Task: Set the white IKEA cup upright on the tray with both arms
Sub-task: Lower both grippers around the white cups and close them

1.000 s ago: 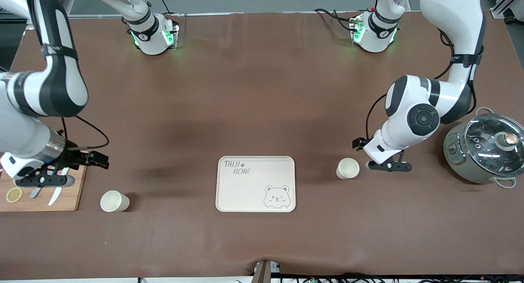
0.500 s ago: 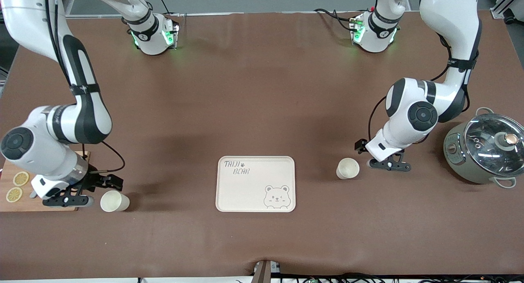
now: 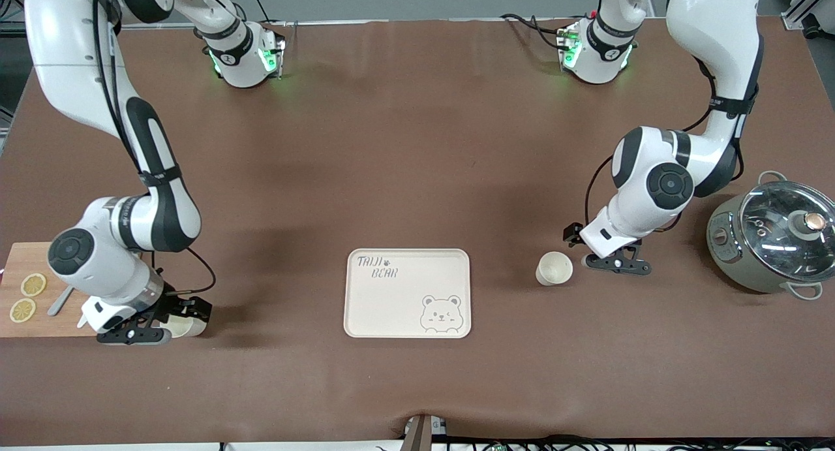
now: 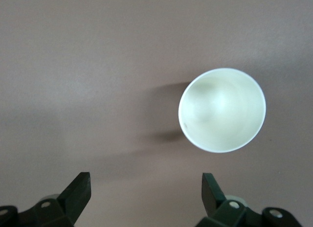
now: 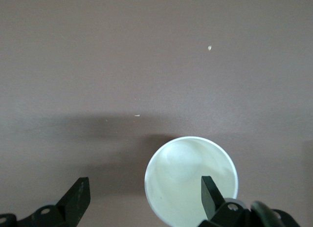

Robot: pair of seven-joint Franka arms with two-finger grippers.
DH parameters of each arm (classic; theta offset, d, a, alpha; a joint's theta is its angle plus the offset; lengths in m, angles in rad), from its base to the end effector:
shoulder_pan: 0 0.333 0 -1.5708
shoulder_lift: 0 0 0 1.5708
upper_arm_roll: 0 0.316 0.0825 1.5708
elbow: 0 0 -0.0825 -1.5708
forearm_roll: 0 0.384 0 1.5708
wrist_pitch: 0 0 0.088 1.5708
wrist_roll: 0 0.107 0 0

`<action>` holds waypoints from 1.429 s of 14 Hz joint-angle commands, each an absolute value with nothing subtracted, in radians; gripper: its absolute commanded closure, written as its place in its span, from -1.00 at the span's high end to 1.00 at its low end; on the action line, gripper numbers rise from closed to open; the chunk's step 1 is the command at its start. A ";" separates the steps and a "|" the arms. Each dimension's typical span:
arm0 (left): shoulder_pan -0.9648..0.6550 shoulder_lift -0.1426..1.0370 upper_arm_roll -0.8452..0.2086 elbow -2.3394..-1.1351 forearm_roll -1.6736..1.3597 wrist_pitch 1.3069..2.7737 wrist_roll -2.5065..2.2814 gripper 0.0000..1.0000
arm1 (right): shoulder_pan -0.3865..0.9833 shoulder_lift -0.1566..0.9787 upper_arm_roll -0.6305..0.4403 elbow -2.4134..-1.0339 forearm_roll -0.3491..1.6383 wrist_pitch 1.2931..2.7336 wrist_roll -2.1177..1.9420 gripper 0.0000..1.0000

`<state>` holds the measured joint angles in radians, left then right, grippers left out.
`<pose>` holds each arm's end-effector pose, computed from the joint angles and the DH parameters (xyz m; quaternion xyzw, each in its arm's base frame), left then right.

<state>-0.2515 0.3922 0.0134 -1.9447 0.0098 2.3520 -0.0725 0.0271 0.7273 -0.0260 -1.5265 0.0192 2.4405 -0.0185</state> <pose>0.6030 -0.1466 0.2810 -0.9962 0.0866 -0.0084 0.0048 0.7280 0.0041 0.2472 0.9956 0.0071 0.0933 0.0023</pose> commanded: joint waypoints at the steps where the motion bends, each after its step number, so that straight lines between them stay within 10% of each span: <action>1: -0.255 0.426 0.008 -1.890 0.029 2.364 -0.061 1.00 | 0.028 0.770 -0.026 -1.491 0.002 2.444 -0.025 1.00; 3: -0.259 0.480 0.006 -1.814 0.028 2.364 -0.060 1.00 | 0.028 0.779 -0.028 -1.491 -0.002 2.442 -0.029 0.88; 7: -0.267 0.563 0.006 -1.695 0.028 2.362 -0.060 1.00 | 0.026 0.776 -0.029 -1.488 -0.003 2.442 -0.028 -0.95; 20: -0.241 0.551 -0.032 -1.746 0.015 2.347 0.034 1.00 | 0.055 0.759 -0.028 -1.407 0.015 2.422 -0.031 -1.00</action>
